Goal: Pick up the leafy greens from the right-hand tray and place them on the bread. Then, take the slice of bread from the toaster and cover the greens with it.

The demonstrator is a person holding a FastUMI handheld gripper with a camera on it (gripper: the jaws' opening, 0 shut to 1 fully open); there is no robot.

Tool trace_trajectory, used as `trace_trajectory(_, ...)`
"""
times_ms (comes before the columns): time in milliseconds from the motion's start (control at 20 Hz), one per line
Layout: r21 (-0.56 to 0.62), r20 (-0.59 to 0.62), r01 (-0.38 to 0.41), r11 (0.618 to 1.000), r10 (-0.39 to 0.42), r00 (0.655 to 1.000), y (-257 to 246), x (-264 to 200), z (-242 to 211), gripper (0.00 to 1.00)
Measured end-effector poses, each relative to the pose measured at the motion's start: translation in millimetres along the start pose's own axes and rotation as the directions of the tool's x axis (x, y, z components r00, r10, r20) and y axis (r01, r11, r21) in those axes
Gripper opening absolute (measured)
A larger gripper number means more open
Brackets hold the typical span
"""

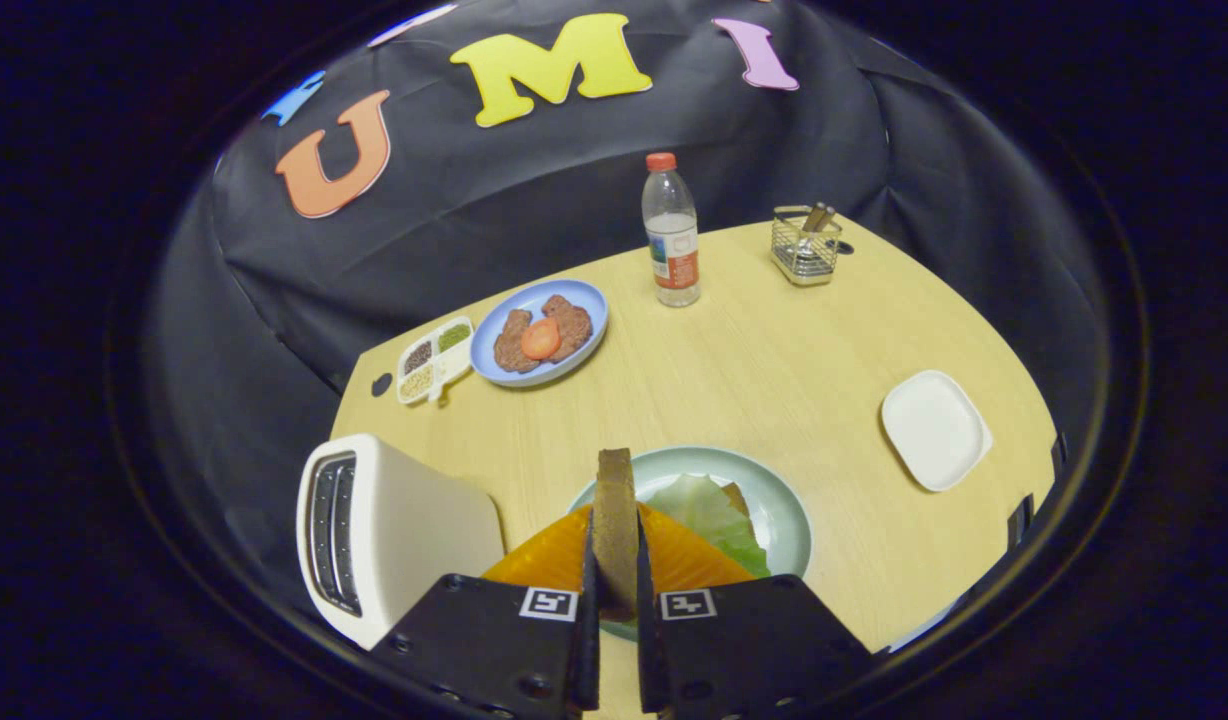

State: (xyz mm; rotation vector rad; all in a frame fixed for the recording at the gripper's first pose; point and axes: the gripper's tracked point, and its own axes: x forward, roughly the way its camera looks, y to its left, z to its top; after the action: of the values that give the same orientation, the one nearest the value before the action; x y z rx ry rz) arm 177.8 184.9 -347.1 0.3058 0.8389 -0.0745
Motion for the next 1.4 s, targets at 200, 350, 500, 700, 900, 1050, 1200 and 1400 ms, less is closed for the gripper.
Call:
trace_trajectory(200, 0.027, -0.019, -0.007, 1.0, 0.008, 1.0, -13.6, 10.9, -1.0, 0.16)
trace_trajectory(350, 0.01, -0.031, 0.025, 1.0, -0.025, 0.999, -29.6, 16.7, -2.2, 0.16)
trace_trajectory(500, -0.011, -0.054, 0.071, 0.997, -0.072, 0.996, -50.1, 23.3, -8.4, 0.22)
trace_trajectory(700, -0.046, -0.097, 0.097, 0.994, -0.101, 0.99, -70.4, 41.2, -16.4, 0.31)
trace_trajectory(900, -0.09, -0.12, 0.061, 0.994, -0.072, 0.99, -77.6, 47.9, -19.6, 0.42)
trace_trajectory(1050, -0.086, -0.128, 0.062, 0.994, -0.073, 0.989, -80.3, 49.4, -21.2, 0.51)
trace_trajectory(1200, -0.079, -0.144, 0.06, 0.995, -0.071, 0.987, -76.6, 46.2, -29.0, 0.62)
trace_trajectory(1400, -0.078, -0.141, 0.074, 0.994, -0.084, 0.986, -79.6, 43.5, -29.8, 0.71)
